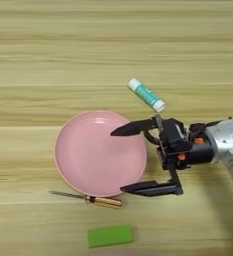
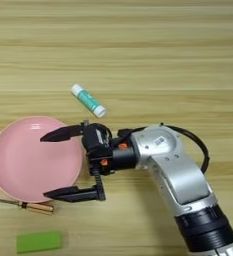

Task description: Move the objects on the table

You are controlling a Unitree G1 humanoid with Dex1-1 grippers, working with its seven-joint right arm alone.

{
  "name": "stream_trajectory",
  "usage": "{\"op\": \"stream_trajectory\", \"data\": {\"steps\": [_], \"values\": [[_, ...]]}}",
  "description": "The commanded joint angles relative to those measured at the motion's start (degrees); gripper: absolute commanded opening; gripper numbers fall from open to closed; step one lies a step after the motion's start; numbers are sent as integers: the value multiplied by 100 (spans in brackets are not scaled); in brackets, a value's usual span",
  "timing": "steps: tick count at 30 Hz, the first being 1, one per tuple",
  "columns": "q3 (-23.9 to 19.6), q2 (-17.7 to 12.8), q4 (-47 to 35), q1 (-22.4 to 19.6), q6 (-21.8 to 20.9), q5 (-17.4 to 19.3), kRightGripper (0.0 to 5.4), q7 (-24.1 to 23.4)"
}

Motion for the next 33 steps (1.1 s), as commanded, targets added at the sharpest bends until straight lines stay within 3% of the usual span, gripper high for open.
{"op": "stream_trajectory", "data": {"steps": [1, 20, 33], "values": [[-207, -210, -209, -126, -194, 70, 537, -138], [-167, -437, -10, 178, -468, -85, 537, 127], [-86, -415, -34, 331, -739, -208, 537, 116]]}}
